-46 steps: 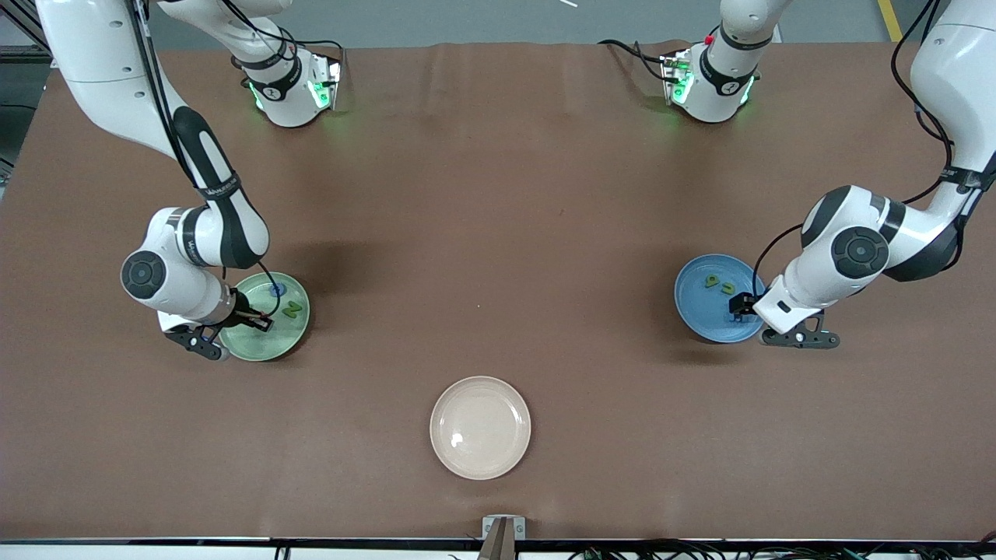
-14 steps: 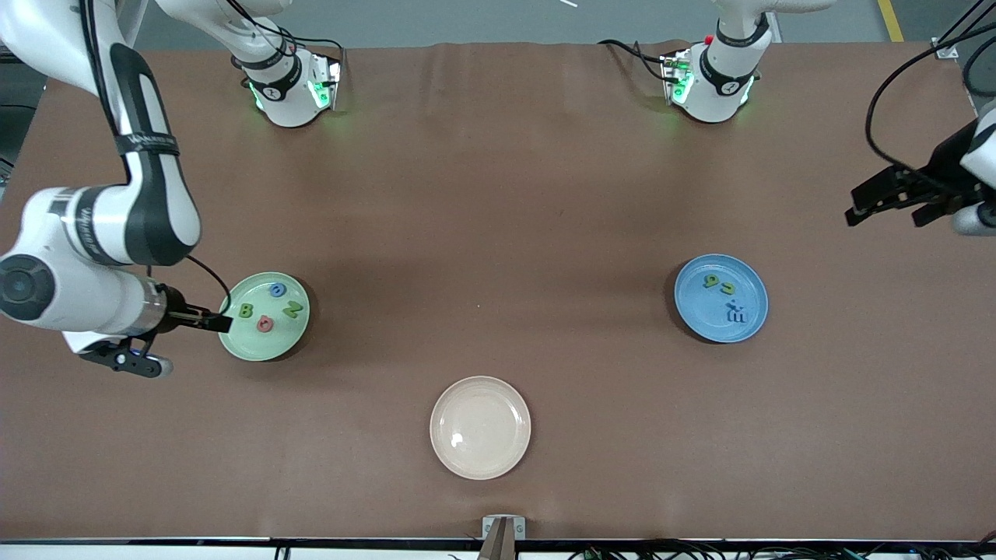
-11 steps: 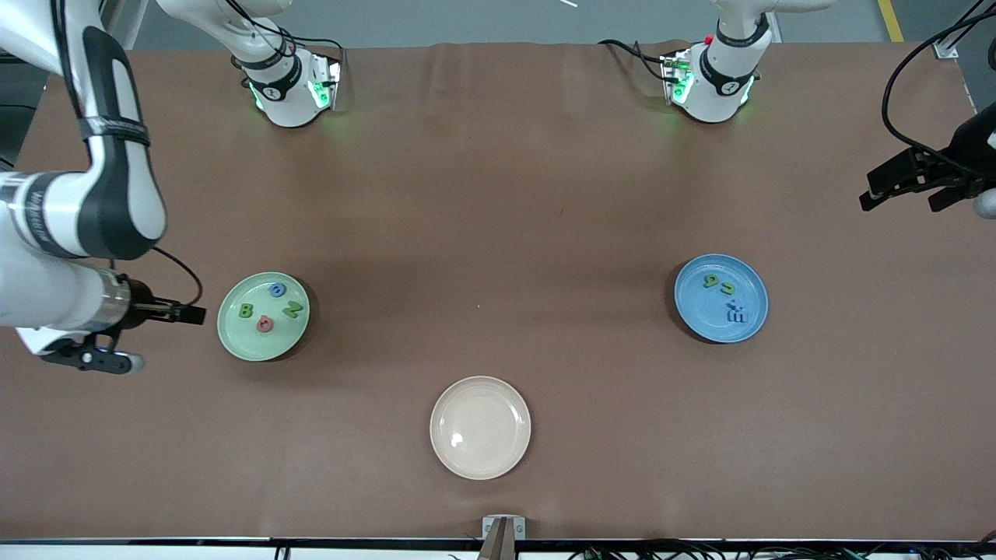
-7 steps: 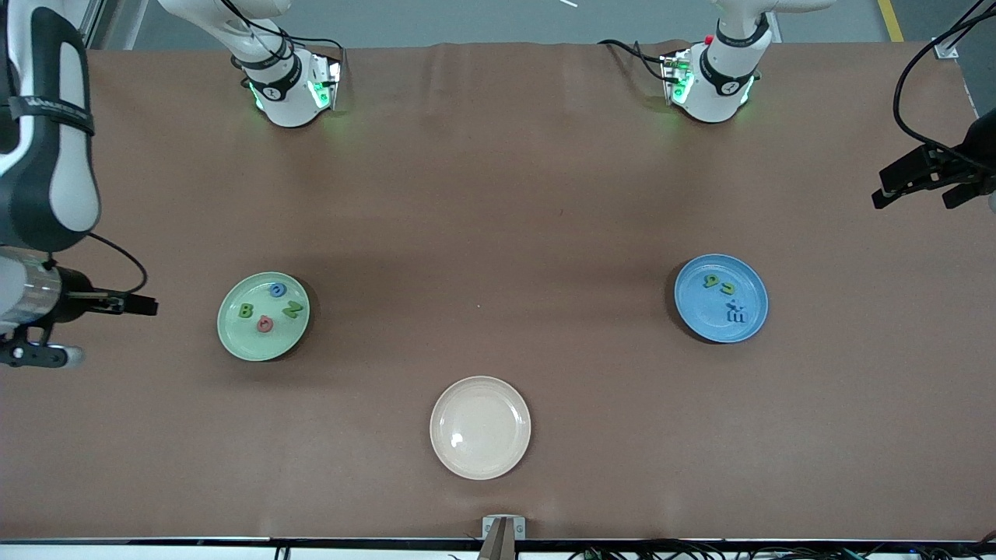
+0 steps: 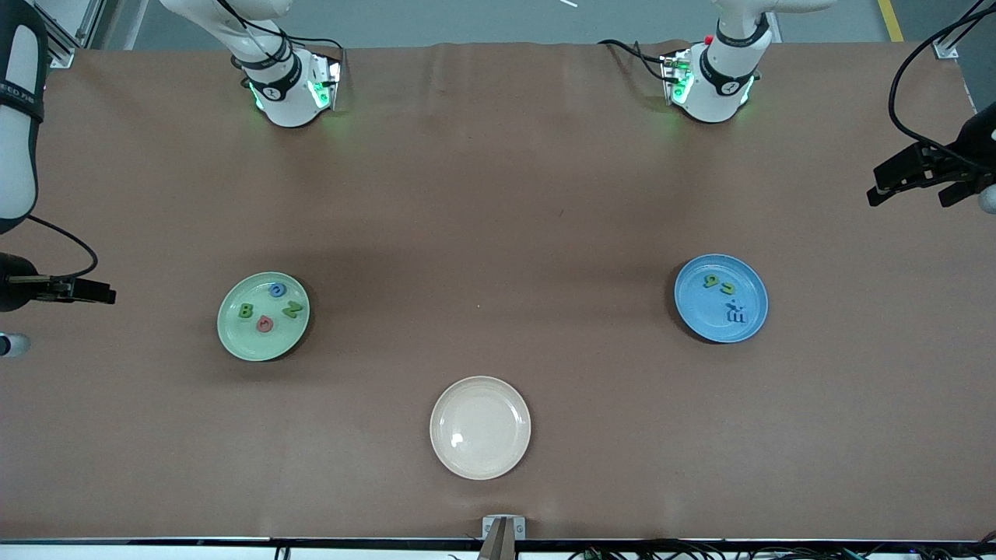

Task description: Sort upper and lower case letters into plates

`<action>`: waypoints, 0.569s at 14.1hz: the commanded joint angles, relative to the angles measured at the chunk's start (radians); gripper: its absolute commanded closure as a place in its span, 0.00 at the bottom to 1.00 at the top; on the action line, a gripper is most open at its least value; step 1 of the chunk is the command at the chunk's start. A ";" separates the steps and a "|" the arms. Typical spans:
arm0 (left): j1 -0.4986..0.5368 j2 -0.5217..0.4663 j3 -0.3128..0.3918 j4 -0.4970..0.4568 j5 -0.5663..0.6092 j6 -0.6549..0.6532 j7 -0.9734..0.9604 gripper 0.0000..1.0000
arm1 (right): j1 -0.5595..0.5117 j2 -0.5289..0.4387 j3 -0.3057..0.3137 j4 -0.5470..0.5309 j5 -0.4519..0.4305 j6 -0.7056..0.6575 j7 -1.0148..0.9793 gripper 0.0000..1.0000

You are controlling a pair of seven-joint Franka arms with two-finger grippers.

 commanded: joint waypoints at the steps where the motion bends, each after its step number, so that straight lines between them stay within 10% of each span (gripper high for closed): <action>1: -0.002 -0.008 -0.005 0.006 0.020 -0.013 -0.001 0.00 | -0.014 -0.003 0.018 0.028 -0.017 -0.013 -0.009 0.00; 8: 0.000 -0.009 -0.029 0.006 0.020 -0.013 -0.003 0.00 | 0.002 -0.021 0.024 0.033 0.026 -0.049 0.026 0.00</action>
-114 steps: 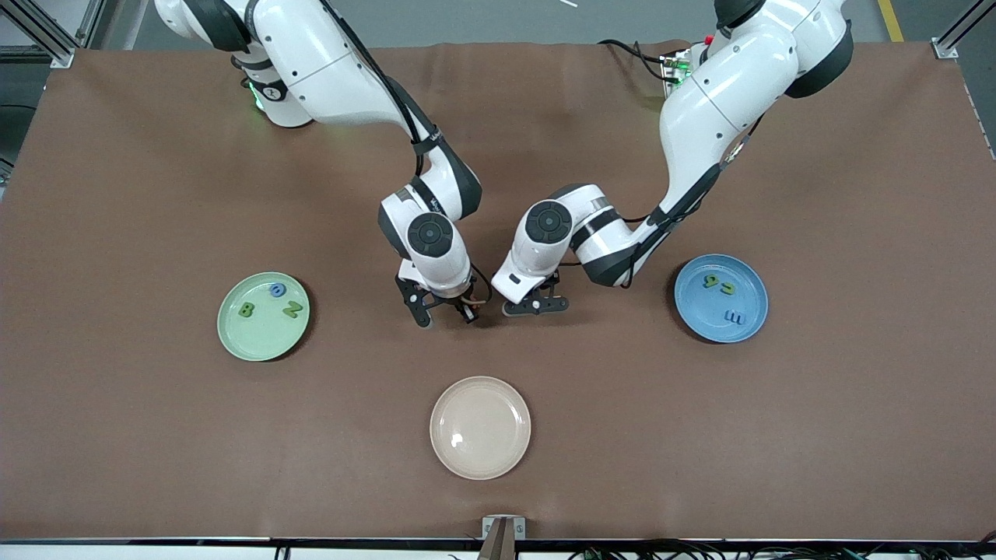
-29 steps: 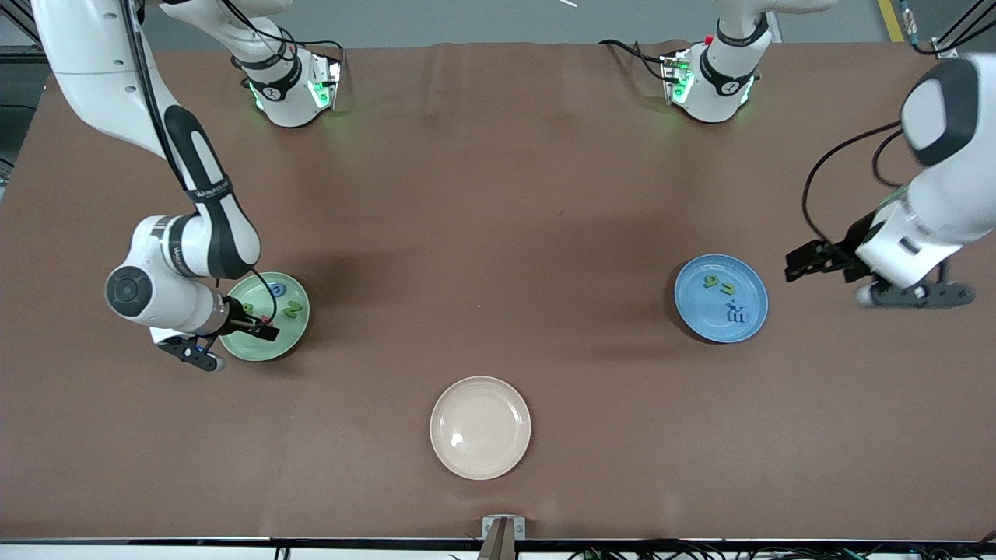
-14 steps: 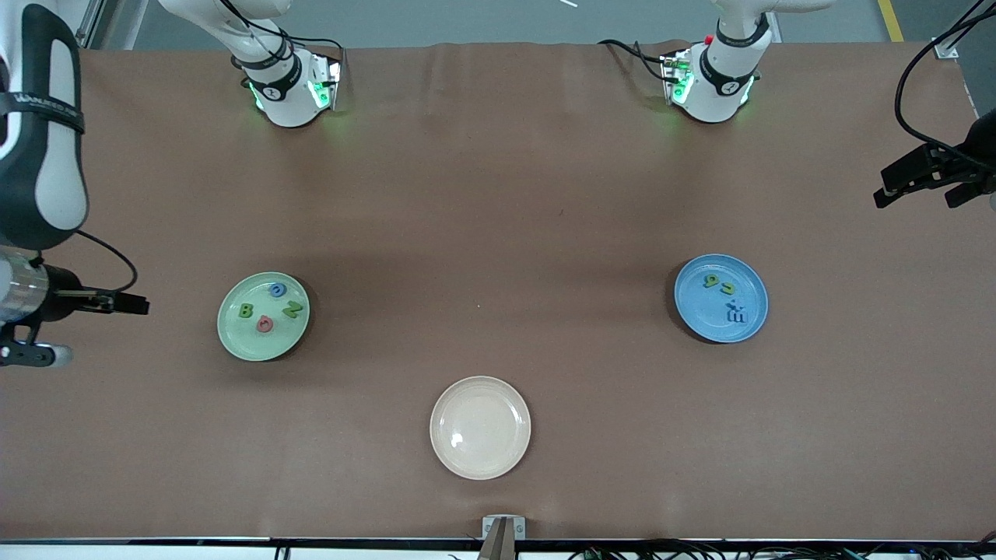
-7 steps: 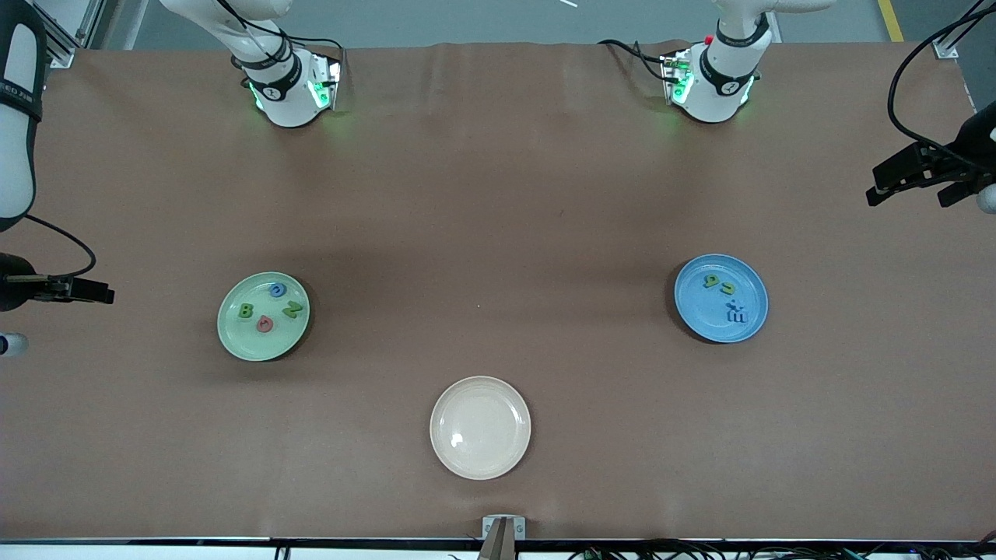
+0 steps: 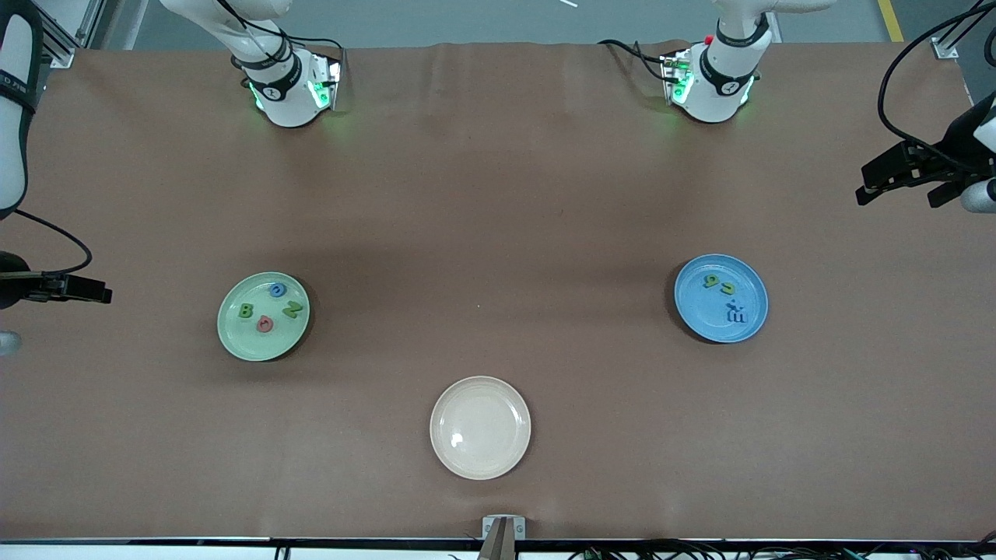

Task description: Sort upper and lower case letters into plates

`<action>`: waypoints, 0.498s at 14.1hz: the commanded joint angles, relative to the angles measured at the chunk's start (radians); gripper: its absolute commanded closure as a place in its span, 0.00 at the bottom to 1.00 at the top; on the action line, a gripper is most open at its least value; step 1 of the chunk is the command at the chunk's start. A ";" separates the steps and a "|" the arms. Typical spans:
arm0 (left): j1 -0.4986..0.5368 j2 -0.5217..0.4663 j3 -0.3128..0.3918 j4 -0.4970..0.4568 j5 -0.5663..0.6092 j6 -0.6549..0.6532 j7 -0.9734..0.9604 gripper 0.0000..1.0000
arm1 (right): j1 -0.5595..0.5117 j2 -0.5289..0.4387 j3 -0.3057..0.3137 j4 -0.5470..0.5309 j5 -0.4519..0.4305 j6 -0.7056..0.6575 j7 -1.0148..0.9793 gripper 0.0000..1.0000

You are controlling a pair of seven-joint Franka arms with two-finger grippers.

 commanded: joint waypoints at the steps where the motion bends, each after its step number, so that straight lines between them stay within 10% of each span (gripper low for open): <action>1: -0.001 -0.009 -0.004 0.007 0.020 -0.013 -0.001 0.00 | -0.008 -0.039 0.010 -0.011 0.017 -0.054 0.033 0.00; 7: 0.000 -0.009 -0.004 0.007 0.018 -0.013 -0.001 0.00 | 0.001 -0.192 0.007 -0.201 0.017 -0.006 0.033 0.00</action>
